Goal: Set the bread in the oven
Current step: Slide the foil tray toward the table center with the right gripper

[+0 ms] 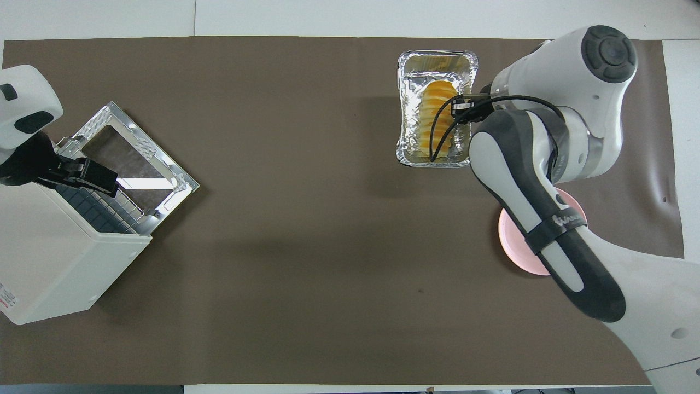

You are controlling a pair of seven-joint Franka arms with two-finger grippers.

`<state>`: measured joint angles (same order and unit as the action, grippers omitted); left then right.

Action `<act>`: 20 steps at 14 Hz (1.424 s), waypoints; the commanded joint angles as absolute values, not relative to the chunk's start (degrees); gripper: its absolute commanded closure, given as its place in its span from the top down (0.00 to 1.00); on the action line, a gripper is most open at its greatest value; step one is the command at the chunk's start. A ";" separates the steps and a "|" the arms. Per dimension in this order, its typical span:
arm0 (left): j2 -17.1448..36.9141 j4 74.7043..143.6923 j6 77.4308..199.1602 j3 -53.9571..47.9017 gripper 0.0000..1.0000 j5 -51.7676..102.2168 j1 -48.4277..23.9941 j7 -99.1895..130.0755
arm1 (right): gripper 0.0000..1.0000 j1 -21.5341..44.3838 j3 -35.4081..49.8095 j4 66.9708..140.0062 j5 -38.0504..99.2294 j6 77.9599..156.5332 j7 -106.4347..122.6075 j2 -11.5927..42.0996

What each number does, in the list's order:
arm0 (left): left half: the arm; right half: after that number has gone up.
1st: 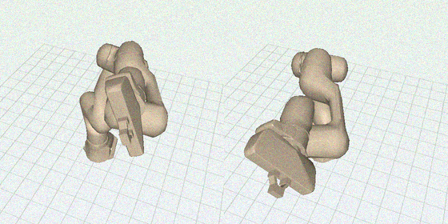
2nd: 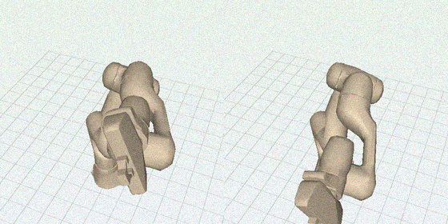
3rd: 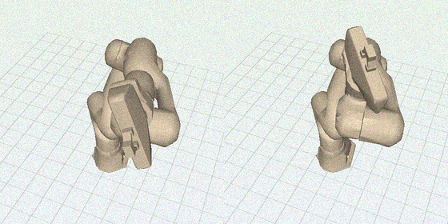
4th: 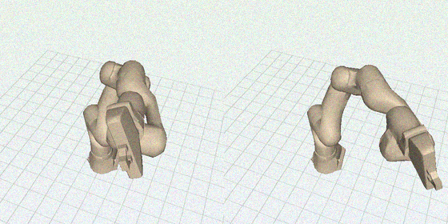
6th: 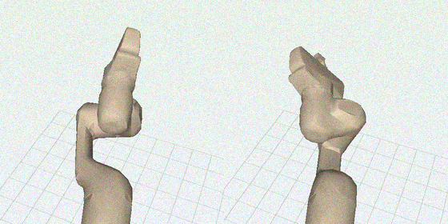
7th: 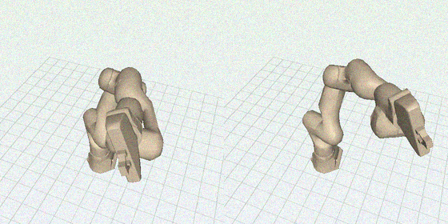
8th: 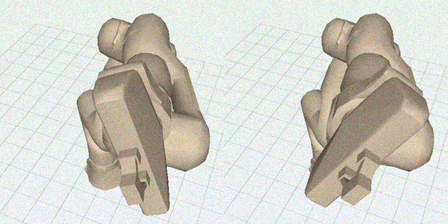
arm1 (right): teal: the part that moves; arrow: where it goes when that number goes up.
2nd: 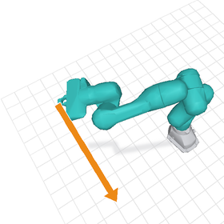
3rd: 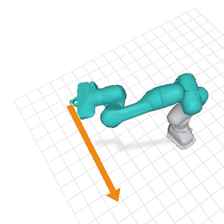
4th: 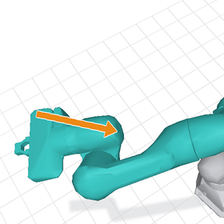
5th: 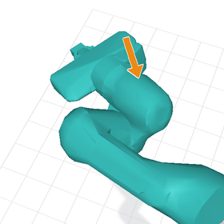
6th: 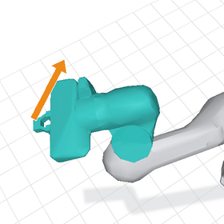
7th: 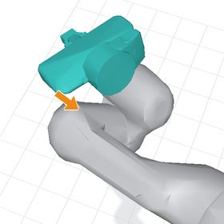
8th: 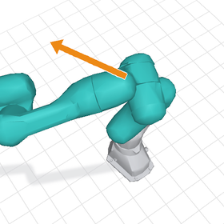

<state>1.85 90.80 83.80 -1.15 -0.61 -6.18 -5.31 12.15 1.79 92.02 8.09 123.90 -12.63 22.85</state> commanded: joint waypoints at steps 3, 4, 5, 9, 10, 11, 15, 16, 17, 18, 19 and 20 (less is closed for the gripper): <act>0.79 91.76 84.73 -1.58 1.00 -0.97 -5.36 -5.54 | 0.00 21.09 1.58 90.70 8.79 129.45 -25.92 27.15; 0.79 91.76 84.73 -1.58 1.00 -0.97 -5.36 -5.54 | 0.00 21.44 1.58 90.70 8.79 130.77 -26.36 28.20; 0.79 91.76 84.73 -1.58 1.00 -0.97 -5.36 -5.54 | 0.00 22.75 1.67 90.79 8.96 132.17 -26.80 28.91; 0.79 91.76 84.73 -1.58 1.00 -0.97 -5.36 -5.54 | 0.00 24.87 1.58 91.66 11.78 134.47 -28.04 30.50; 0.79 91.76 84.73 -1.58 1.00 -0.97 -5.36 -5.54 | 0.00 24.96 1.58 92.37 11.78 134.47 -27.95 30.50; 0.79 91.76 84.73 -1.58 1.00 -0.97 -5.36 -5.54 | 0.00 24.96 1.50 93.24 11.69 134.56 -27.69 30.50; 0.79 91.76 84.73 -1.58 1.00 -0.97 -5.36 -5.54 | 0.00 24.34 1.49 95.01 11.51 133.50 -23.47 30.15; 0.79 91.76 84.73 -1.58 1.00 -0.97 -5.36 -5.54 | 0.00 24.43 1.49 95.62 11.43 133.94 -23.47 30.06; 0.79 91.76 84.73 -1.58 1.00 -0.97 -5.36 -5.54 | 0.00 24.43 1.49 95.71 11.43 134.29 -23.47 30.06; 0.79 91.76 84.73 -1.58 1.00 -0.97 -5.36 -5.54 | 0.00 24.43 1.49 95.89 11.43 134.38 -23.55 30.06; 0.79 91.76 84.73 -1.58 1.00 -0.97 -5.36 -5.54 | 0.22 24.43 1.49 95.89 11.69 134.21 -24.16 29.97; 0.79 91.76 84.73 -1.58 1.00 -0.97 -5.36 -5.54 | 0.82 24.52 1.49 95.89 11.60 133.60 -25.30 29.88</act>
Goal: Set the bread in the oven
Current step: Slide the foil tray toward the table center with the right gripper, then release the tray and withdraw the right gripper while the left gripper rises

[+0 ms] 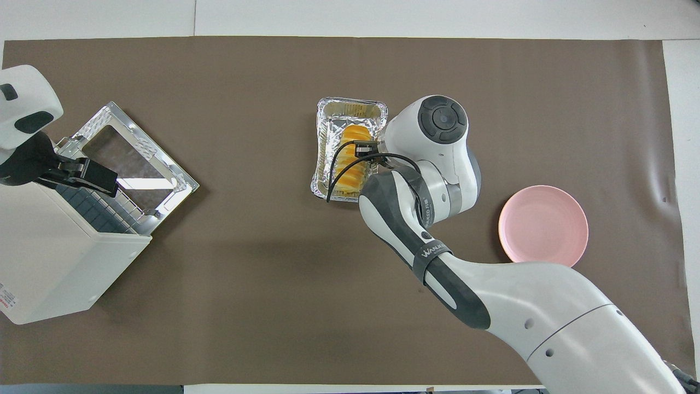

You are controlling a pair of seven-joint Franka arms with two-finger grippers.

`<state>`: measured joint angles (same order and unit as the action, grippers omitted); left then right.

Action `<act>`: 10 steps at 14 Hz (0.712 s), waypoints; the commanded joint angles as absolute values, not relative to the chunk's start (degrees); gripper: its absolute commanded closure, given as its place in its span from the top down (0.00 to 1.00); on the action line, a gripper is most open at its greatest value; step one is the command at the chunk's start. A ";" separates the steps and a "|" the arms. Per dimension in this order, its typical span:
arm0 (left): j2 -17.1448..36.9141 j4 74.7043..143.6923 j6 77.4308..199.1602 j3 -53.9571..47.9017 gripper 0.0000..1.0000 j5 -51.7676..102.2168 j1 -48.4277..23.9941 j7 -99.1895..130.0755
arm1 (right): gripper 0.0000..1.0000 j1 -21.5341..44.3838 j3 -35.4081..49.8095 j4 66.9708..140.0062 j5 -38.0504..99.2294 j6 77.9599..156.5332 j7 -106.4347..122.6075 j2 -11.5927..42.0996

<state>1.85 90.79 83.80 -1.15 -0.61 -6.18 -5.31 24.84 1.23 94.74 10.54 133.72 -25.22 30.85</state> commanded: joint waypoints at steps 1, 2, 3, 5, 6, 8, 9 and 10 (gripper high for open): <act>0.79 91.76 84.73 -1.58 1.00 -0.97 -5.36 -5.54 | 1.00 24.87 1.41 95.63 11.51 132.98 -25.92 29.80; 0.79 91.76 84.73 -1.58 1.00 -0.97 -5.36 -5.54 | 1.00 24.79 1.41 94.84 11.51 131.67 -25.93 29.71; 0.79 91.76 84.73 -1.58 1.00 -0.97 -5.36 -5.54 | 1.00 24.70 1.15 94.05 11.51 129.75 -26.01 29.10; 0.79 91.76 84.73 -1.58 1.00 -0.97 -5.36 -5.54 | 1.00 22.78 0.70 93.43 11.51 124.48 -25.58 24.99; 0.79 91.67 84.73 -1.58 1.00 -0.97 -5.36 -5.54 | 1.00 20.85 0.70 93.51 11.43 122.19 -25.40 22.61; 0.62 91.49 84.64 -1.67 1.00 -0.97 -5.97 -5.62 | 1.00 18.56 0.62 94.04 11.34 117.27 -24.70 18.04; 0.09 91.93 84.29 -1.67 1.00 -0.97 -5.98 -5.54 | 1.00 16.02 0.62 94.22 11.25 114.46 -22.61 15.93; 0.09 91.76 84.55 -1.67 1.00 -0.97 -5.80 -5.54 | 1.00 14.08 0.62 94.22 11.25 111.39 -19.37 14.26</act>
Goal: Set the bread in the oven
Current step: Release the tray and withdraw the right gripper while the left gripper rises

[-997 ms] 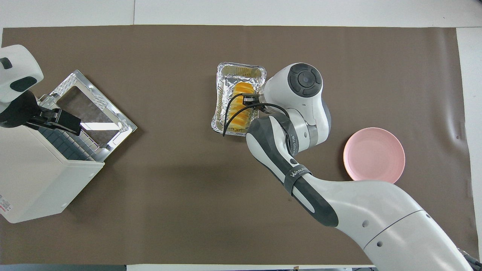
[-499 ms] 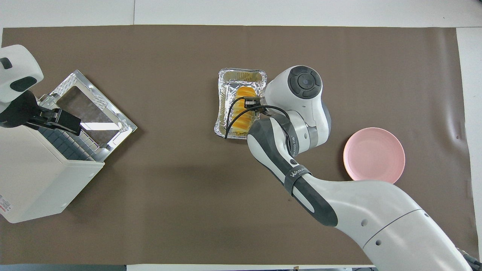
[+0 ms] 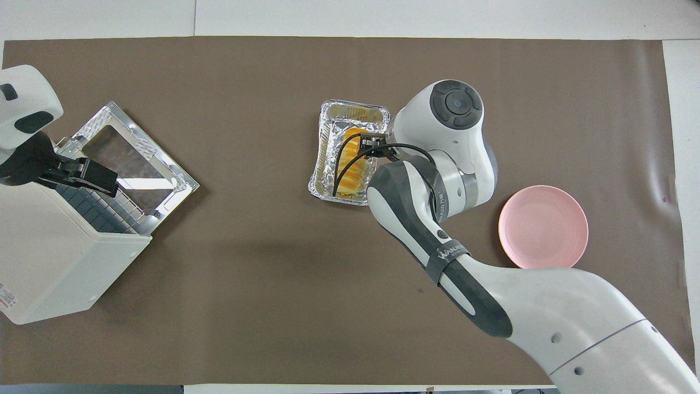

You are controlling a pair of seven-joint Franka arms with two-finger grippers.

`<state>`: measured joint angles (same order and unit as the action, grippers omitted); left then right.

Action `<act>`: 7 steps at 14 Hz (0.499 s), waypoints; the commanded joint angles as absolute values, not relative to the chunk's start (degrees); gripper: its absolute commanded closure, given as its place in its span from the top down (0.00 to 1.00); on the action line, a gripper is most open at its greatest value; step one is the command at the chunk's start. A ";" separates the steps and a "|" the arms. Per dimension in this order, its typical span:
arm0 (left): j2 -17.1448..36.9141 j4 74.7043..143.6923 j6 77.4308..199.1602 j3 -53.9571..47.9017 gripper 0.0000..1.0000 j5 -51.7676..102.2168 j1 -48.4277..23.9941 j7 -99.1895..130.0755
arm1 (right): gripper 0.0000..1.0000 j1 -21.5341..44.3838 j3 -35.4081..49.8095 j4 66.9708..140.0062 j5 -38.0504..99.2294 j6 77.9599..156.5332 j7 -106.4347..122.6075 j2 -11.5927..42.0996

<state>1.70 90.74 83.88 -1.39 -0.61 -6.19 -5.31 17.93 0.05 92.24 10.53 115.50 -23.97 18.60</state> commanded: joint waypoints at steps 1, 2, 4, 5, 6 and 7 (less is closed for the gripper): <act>0.09 91.76 84.55 -1.76 1.00 -0.97 -5.71 -5.62 | 1.00 11.97 0.62 94.22 11.16 108.66 -15.33 12.67; -0.09 92.02 83.85 -1.84 1.00 -0.97 -6.06 -5.54 | 1.00 8.99 0.62 94.22 11.16 105.85 -11.12 10.92; -0.26 92.72 84.55 -2.11 1.00 -0.97 -6.85 -4.06 | 1.00 4.32 0.62 94.22 10.90 101.53 -5.30 8.10; -0.18 92.55 85.94 -2.11 1.00 -0.97 -7.64 -0.65 | 1.00 2.48 0.62 94.22 10.03 99.60 -3.88 6.52; 0.35 92.20 89.52 -2.20 1.00 -0.71 -8.34 4.52 | 1.00 1.24 0.53 94.22 8.63 98.36 -3.69 5.20; 1.05 91.59 90.87 -2.20 1.00 -0.18 -10.18 9.01 | 1.00 0.62 0.53 94.13 6.96 97.48 -3.69 3.97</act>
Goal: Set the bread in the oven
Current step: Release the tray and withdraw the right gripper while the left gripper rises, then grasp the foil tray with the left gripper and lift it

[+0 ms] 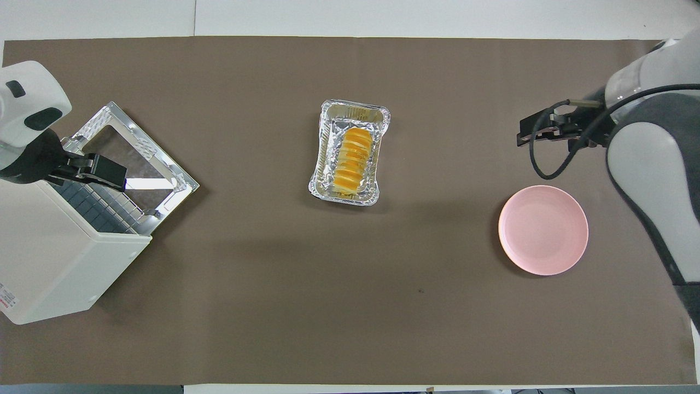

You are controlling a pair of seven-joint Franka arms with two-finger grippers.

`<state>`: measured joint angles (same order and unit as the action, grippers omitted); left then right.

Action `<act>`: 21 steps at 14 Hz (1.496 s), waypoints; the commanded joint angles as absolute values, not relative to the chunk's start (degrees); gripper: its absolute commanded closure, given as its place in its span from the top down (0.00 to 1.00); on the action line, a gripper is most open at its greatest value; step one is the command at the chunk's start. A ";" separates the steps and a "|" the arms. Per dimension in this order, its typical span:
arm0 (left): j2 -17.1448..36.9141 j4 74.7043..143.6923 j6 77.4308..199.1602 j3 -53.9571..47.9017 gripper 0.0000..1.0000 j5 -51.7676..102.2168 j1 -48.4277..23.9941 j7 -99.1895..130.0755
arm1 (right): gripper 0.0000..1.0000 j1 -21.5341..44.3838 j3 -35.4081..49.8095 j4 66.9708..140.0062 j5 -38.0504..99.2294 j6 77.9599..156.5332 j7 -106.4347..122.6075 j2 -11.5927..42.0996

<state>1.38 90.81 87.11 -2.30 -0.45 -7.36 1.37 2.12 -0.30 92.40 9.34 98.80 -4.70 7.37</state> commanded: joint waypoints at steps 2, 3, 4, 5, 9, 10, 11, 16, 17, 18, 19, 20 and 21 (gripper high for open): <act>7.78 84.51 89.49 -2.11 1.00 2.45 -12.21 11.07 | 1.00 -0.17 0.53 94.13 3.62 95.02 -3.69 1.59; 14.70 75.68 85.73 -2.02 1.00 2.63 -13.70 12.38 | 1.00 -0.87 0.35 93.78 2.30 93.88 -3.69 0.45; 23.81 63.93 82.21 -1.67 1.00 2.64 -17.02 17.70 | 1.00 -1.92 0.26 93.78 1.94 93.35 -3.78 -0.95; 30.17 57.20 82.18 -1.23 1.00 2.55 -20.97 23.24 | 1.00 -2.72 0.26 93.87 1.93 92.82 -3.78 -1.84; 35.23 55.98 95.49 -0.52 1.00 3.16 -28.64 36.97 | 1.00 -4.39 0.26 94.39 1.85 91.85 -3.52 -2.37; 36.81 55.99 98.32 -0.53 1.00 4.56 -29.61 37.61 | 1.00 -4.39 0.35 94.39 1.67 90.02 -3.52 -2.63; 38.48 55.81 100.44 0.17 1.00 5.61 -31.97 39.18 | 1.00 -4.31 0.35 94.13 1.58 88.09 -3.52 -2.64; 41.39 60.37 106.85 0.09 1.00 4.75 -38.58 42.80 | 1.00 -4.57 0.35 93.25 0.79 88.33 -3.16 -1.76; 42.53 60.82 108.18 0.09 1.00 3.44 -40.41 42.80 | 1.00 -4.48 0.35 93.51 0.70 88.59 -3.25 -1.84; 42.71 60.99 108.72 -0.09 1.00 2.99 -41.30 42.80 | 1.00 -4.57 0.35 93.95 0.70 88.59 -3.43 -1.93; 42.71 62.56 108.81 -0.09 1.00 2.99 -41.74 42.80 | 1.00 -5.01 0.35 93.96 0.70 88.42 -3.25 -2.02; 43.58 63.80 109.94 -0.09 1.00 2.73 -42.44 42.89 | 1.00 -5.01 0.35 93.87 0.70 88.16 -3.25 -2.02; 44.55 64.77 111.26 0.09 1.00 2.64 -43.58 42.89 | 1.00 -5.01 0.35 93.87 0.70 88.15 -3.34 -2.02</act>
<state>43.71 61.96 108.14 -1.08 3.66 -41.58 42.44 -3.94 -0.33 93.13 1.42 87.98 -4.11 -1.59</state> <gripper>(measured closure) 0.000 0.000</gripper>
